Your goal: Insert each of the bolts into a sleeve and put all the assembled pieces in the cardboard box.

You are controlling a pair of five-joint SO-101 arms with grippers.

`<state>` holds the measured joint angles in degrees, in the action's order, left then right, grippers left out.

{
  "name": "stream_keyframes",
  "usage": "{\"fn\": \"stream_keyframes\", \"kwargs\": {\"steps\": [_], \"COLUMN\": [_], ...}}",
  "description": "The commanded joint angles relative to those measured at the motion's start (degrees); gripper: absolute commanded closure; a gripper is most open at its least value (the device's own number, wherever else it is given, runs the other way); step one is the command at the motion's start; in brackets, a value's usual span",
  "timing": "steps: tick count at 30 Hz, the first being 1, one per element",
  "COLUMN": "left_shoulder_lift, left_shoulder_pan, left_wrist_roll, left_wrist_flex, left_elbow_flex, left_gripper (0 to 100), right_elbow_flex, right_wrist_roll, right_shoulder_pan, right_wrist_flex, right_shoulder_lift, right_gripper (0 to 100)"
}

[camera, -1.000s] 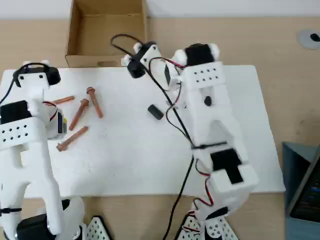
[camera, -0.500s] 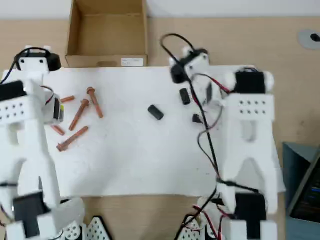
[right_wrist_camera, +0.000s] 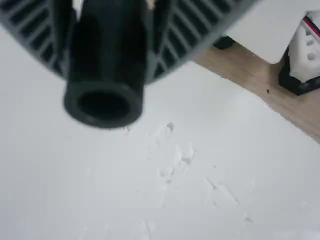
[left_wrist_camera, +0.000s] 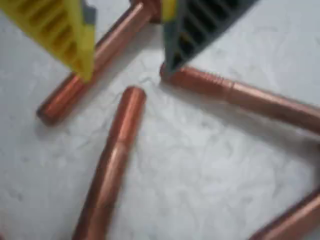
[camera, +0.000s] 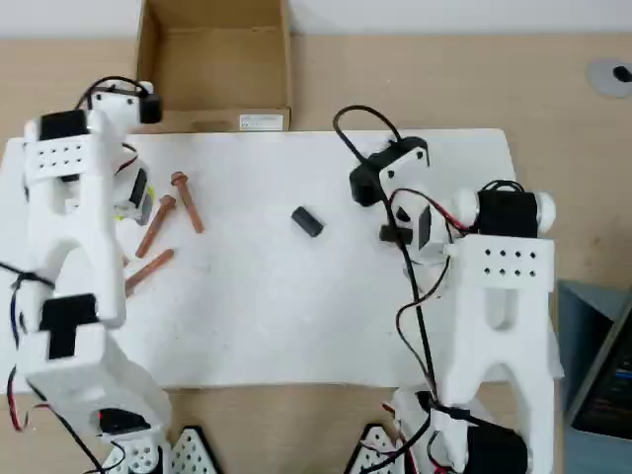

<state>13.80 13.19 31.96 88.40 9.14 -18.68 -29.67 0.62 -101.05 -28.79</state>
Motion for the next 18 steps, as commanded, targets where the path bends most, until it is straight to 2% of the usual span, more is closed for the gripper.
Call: {"fn": "stream_keyframes", "kwargs": {"steps": [1,12,18], "left_shoulder_lift": [3.03,17.71,20.79], "left_shoulder_pan": [-1.58,-2.46,-5.01], "left_wrist_roll": [0.97,1.05,1.05], "left_wrist_flex": [0.09,0.35,0.53], "left_elbow_flex": [6.59,19.60,20.57], "left_gripper": [89,89,89], "right_elbow_flex": [-0.13,-0.13,-0.13], "right_wrist_roll": [0.00,0.09,0.09], "right_shoulder_pan": [-0.84,-0.84,-0.66], "right_wrist_flex": [-0.62,0.26,0.26], "right_shoulder_lift": [-1.98,-1.89,-1.89], "right_gripper": [98.8,98.8,98.8]}}
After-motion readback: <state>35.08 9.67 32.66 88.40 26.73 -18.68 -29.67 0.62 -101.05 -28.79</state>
